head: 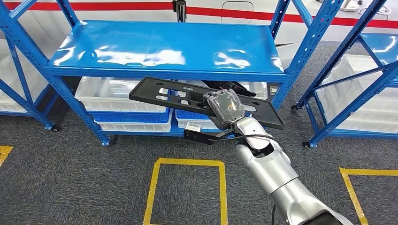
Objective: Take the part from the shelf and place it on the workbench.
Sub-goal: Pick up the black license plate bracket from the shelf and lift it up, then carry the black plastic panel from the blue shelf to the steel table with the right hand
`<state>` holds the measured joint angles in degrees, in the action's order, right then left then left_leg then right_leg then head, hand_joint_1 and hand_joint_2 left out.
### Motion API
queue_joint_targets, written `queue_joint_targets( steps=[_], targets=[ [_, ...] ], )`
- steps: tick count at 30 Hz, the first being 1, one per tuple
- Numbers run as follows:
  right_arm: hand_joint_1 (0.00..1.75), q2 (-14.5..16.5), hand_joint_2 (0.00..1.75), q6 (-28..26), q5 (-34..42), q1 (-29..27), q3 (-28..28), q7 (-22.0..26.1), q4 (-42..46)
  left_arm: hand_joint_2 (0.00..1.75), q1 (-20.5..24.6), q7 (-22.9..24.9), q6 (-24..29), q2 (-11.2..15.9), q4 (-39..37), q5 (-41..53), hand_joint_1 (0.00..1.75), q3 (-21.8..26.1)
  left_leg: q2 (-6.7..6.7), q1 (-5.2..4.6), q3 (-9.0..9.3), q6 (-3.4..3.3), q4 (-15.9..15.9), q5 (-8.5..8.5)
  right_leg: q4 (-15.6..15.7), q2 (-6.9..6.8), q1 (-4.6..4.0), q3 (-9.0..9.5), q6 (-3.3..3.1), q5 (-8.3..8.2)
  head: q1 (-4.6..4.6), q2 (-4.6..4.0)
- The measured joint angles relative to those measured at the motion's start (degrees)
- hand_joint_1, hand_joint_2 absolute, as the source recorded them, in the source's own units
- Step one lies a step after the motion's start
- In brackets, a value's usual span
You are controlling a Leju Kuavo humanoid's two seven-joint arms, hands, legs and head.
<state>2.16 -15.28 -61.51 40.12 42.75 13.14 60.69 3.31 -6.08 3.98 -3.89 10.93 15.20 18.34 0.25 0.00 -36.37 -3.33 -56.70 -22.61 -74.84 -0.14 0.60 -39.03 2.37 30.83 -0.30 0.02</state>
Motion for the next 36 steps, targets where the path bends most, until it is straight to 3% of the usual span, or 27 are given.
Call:
queue_joint_targets(
  steps=[1,2,4,5,7,8,10,12,13,14,15,16,18,19,21,23,24,26,28,29,30,32,34,36],
  targets=[
    [1.75,0.08,1.75,0.03,-0.05,0.01,0.0,-0.01,0.01,1.75,0.01,0.0,-0.01,0.0,0.0,-0.01,0.0,0.0,-0.01,-0.1,-0.76,0.1,-0.03,0.69,2.79,0.0,-0.06,2.67,0.21,-1.24,0.01,0.0],
    [1.75,0.21,1.75,0.06,-0.12,0.02,-0.01,-0.02,0.04,1.75,0.03,0.0,0.01,-0.01,0.0,-0.03,0.0,0.0,-0.04,-0.26,-1.37,0.27,-0.08,1.3,7.24,0.0,-0.22,6.31,0.01,-1.64,0.01,0.0],
    [1.75,0.57,1.75,0.08,-0.26,0.05,0.01,-0.08,0.21,1.75,0.06,0.0,0.07,-0.03,0.0,-0.11,0.0,0.0,-0.05,-0.51,-2.09,0.71,-0.06,2.58,16.45,0.05,-0.65,12.44,-0.8,-0.38,-0.15,0.0],
    [1.75,0.74,1.75,0.09,-0.33,0.07,0.03,-0.12,0.29,1.75,0.07,0.0,0.11,-0.03,0.0,-0.18,0.0,0.0,-0.05,-0.57,-2.28,0.93,0.02,3.2,19.02,0.09,-0.87,13.8,-1.05,0.28,-0.26,0.0],
    [1.75,0.91,1.75,0.18,-0.45,0.0,0.08,-0.2,0.33,1.75,0.01,0.0,0.19,-0.02,0.0,-0.36,0.0,0.01,-0.16,-0.38,-2.65,1.42,0.15,3.95,19.86,0.04,-0.53,13.37,-1.45,-0.12,-0.47,0.0],
    [1.75,0.96,1.75,0.22,-0.5,-0.06,0.09,-0.25,0.33,1.75,-0.04,-0.01,0.21,-0.01,0.0,-0.49,0.0,0.02,-0.26,-0.21,-3.05,1.72,-0.44,3.05,19.86,-0.07,-0.2,12.98,-1.97,-0.62,-0.48,0.0],
    [1.75,1.1,1.75,0.3,-0.55,-0.17,0.12,-0.4,0.32,1.75,-0.06,-0.13,0.27,0.02,0.01,-0.71,0.0,0.07,-0.43,0.16,-4.58,2.51,-4.85,-1.75,19.84,-0.39,0.39,12.1,-3.13,-1.93,-0.62,0.0],
    [1.75,1.22,1.75,0.39,-0.61,-0.22,0.14,-0.55,0.32,1.75,0.08,-0.3,0.31,0.03,0.02,-0.8,0.0,0.19,-0.44,0.41,-6.37,3.3,-12.65,-7.01,19.56,-0.54,0.29,10.66,-3.46,-3.14,-0.78,0.0],
    [1.75,1.24,1.75,0.44,-0.64,-0.29,0.15,-0.6,0.32,1.75,0.17,-0.33,0.32,0.04,0.02,-0.8,0.0,0.27,-0.42,0.59,-6.73,3.63,-15.85,-8.1,19.28,-0.58,0.31,9.77,-3.31,-3.63,-0.79,0.0],
    [1.75,1.25,1.75,0.48,-0.67,-0.39,0.15,-0.63,0.32,1.75,0.22,-0.34,0.33,0.05,0.02,-0.8,0.0,0.34,-0.41,0.83,-6.31,3.88,-17.36,-7.97,18.93,-0.6,0.36,8.88,-3.12,-4.04,-0.8,0.0],
    [1.75,1.27,1.75,0.5,-0.69,-0.49,0.15,-0.66,0.32,1.75,0.26,-0.34,0.34,0.07,0.03,-0.8,0.0,0.42,-0.4,1.12,-4.88,4.11,-16.81,-6.94,18.49,-0.61,0.47,7.97,-2.87,-4.39,-0.79,0.0],
    [1.75,1.3,1.75,0.51,-0.69,-0.55,0.15,-0.67,0.32,1.75,0.25,-0.33,0.37,0.1,0.03,-0.8,0.0,0.48,-0.39,1.44,-2.46,4.34,-14.07,-5.53,17.97,-0.58,0.6,7.16,-2.61,-4.64,-0.81,0.0],
    [1.75,1.5,1.75,0.55,-0.7,-0.55,0.11,-0.72,0.32,1.75,0.12,-0.37,0.33,0.12,0.03,-0.81,0.0,0.57,-0.61,1.72,2.62,4.78,-6.75,-4.75,17.0,-0.5,0.58,5.64,-1.96,-5.11,-0.87,0.0],
    [1.75,1.67,1.75,0.55,-0.7,-0.52,0.1,-0.75,0.32,1.75,0.03,-0.44,0.28,0.11,0.03,-0.84,0.0,0.6,-0.77,1.68,4.1,4.82,-4.2,-5.02,16.65,-0.47,0.45,5.08,-1.52,-5.39,-0.87,0.0],
    [1.75,2.1,1.75,0.59,-0.73,-0.47,0.13,-0.81,0.3,1.75,-0.12,-0.69,0.19,0.07,0.02,-0.88,0.0,0.69,-1.04,1.26,4.49,4.39,-2.59,-5.41,16.41,-0.46,0.15,4.4,-0.42,-6.13,-0.87,0.0],
    [1.75,2.44,1.75,0.74,-0.8,-0.43,0.19,-0.81,0.22,1.75,-0.14,-0.83,0.14,-0.03,0.02,-0.89,0.0,0.81,-0.81,1.1,3.83,3.16,-2.17,-4.65,16.03,-0.4,0.04,3.62,0.38,-6.07,-0.87,0.0],
    [1.75,2.54,1.75,0.86,-0.84,-0.38,0.19,-0.82,0.2,1.75,-0.11,-0.84,0.1,-0.09,0.02,-0.89,0.0,0.87,-0.66,1.04,3.3,2.28,-1.97,-4.08,14.71,-0.35,0.04,2.77,0.33,-4.91,-0.73,0.0],
    [1.75,2.65,1.75,1.04,-0.89,-0.33,0.19,-0.83,0.12,1.75,-0.06,-0.86,0.04,-0.15,0.02,-0.88,0.0,0.92,-0.44,0.85,1.92,0.88,-1.8,-2.87,8.85,-0.22,0.14,0.36,-0.33,-0.67,-0.49,0.0],
    [1.75,2.68,1.75,1.1,-0.93,-0.38,0.2,-0.84,0.01,1.75,-0.09,-0.87,-0.01,-0.12,0.02,-0.88,0.0,0.97,-0.32,0.62,0.4,0.34,-1.83,-1.7,1.48,-0.16,0.14,-1.5,-0.42,2.85,-0.36,0.0],
    [1.75,2.68,1.75,1.1,-0.95,-0.41,0.2,-0.86,-0.05,1.75,-0.1,-0.87,-0.01,-0.11,0.02,-0.87,0.0,0.99,-0.27,0.48,-0.29,0.27,-1.84,-1.12,-0.49,-0.15,0.12,-1.43,-0.11,3.22,-0.37,0.0],
    [1.75,2.68,1.75,1.1,-0.95,-0.45,0.2,-0.88,-0.11,1.75,-0.1,-0.88,-0.03,-0.11,0.02,-0.87,0.0,1.0,-0.24,0.33,-0.95,0.27,-1.85,-0.53,-0.34,-0.14,0.05,-0.29,0.31,2.55,-0.35,0.0],
    [1.75,2.76,1.75,1.09,-0.99,-0.44,0.19,-0.92,-0.17,1.75,-0.08,-0.92,-0.03,-0.12,0.02,-0.85,0.0,1.01,-0.24,0.1,-2.12,0.4,-1.85,0.63,5.96,-0.13,-0.19,4.87,0.64,0.14,-0.34,0.0],
    [1.75,3.03,1.75,1.07,-1.16,-0.44,0.13,-0.93,-0.14,1.75,-0.06,-0.97,-0.05,-0.16,0.02,-0.77,0.0,1.01,-0.24,-0.08,-2.9,0.83,-1.75,1.81,14.5,-0.11,-0.75,10.48,-0.23,-0.24,-0.41,0.0],
    [1.75,3.24,1.75,1.05,-1.39,-0.46,0.04,-1.02,-0.07,1.75,-0.05,-0.99,-0.07,-0.22,0.03,-0.66,0.0,1.02,-0.18,0.0,-3.15,1.48,-1.34,3.04,18.09,-0.01,-1.25,11.96,-1.18,0.1,-0.46,0.0]
  ],
)
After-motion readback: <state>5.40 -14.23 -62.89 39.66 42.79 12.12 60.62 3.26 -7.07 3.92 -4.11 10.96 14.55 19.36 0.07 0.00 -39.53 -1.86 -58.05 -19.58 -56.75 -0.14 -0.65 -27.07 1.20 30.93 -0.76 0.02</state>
